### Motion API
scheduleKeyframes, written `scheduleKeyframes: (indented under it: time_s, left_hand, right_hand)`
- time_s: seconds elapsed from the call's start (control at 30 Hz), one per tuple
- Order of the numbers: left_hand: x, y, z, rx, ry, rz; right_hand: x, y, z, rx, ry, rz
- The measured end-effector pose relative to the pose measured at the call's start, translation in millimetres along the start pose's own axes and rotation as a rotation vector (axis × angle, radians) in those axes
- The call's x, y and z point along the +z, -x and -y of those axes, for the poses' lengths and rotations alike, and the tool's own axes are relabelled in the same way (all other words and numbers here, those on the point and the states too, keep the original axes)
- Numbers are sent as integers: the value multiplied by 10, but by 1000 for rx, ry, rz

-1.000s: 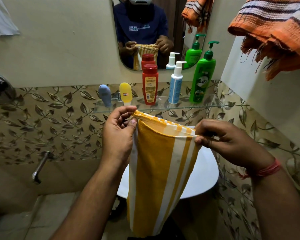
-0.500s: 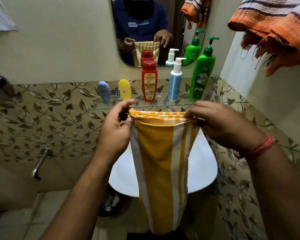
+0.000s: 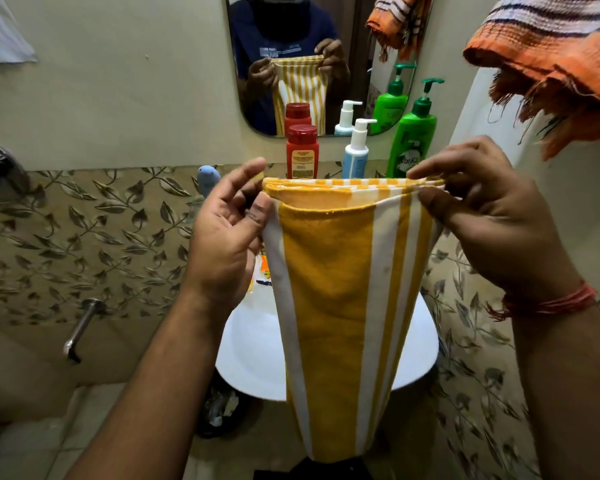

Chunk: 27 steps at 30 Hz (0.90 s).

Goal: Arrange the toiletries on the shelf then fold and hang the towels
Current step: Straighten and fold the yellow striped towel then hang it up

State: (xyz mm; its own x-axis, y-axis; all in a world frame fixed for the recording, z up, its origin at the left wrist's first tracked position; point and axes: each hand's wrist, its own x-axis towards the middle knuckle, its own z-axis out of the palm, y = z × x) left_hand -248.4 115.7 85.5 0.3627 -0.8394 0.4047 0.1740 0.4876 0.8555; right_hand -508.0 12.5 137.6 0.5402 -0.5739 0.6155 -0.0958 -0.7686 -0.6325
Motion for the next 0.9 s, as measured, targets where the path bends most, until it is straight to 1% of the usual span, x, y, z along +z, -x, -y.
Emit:
scheduleKeyframes:
  time_s: [0.03, 0.1, 0.17, 0.23, 0.3, 0.43, 0.53, 0.63, 0.7, 0.77, 0.8, 0.83, 0.87, 0.9]
  left_hand:
    - [-45, -22, 33, -51, 51, 93]
    - [-102, 13, 182, -220, -24, 221]
    - [-92, 127, 365, -357, -83, 218]
    - [-42, 211, 475, -400, -43, 135]
    - [-16, 220, 513, -349, -17, 70]
    - [108, 149, 386, -228, -40, 91]
    - [176, 100, 313, -183, -73, 66]
    - [265, 91, 228, -147, -95, 4]
    - [337, 67, 140, -124, -106, -33]
    - [420, -14, 31, -88, -103, -70]
    - [457, -65, -22, -63, -103, -95]
    - [496, -119, -76, -41, -97, -118]
    - [524, -172, -114, -25, -88, -138]
    - [550, -227, -147, -20, -83, -148]
  right_hand:
    - [4, -31, 5, -15, -47, -12]
    - [20, -101, -9, -41, -117, -13]
    - [39, -183, -41, -39, -177, -3]
    - [56, -240, -86, -8, -238, -12]
    - [59, -266, -131, 44, -316, -43]
    - [5, -221, -208, 175, -592, -123]
    - [-60, -194, -249, 178, -617, -156]
    - [-170, -234, -223, 128, -591, -85]
    - [-237, -316, -189, 59, -658, -70]
    - [-237, -369, -190, 36, -883, -69]
    - [-188, -340, -199, 43, -1021, -17]
    - [-100, -257, -263, 58, -1141, 92]
    - [24, -137, -335, 133, -1177, 185]
    - [177, 6, -398, 273, -1099, 219]
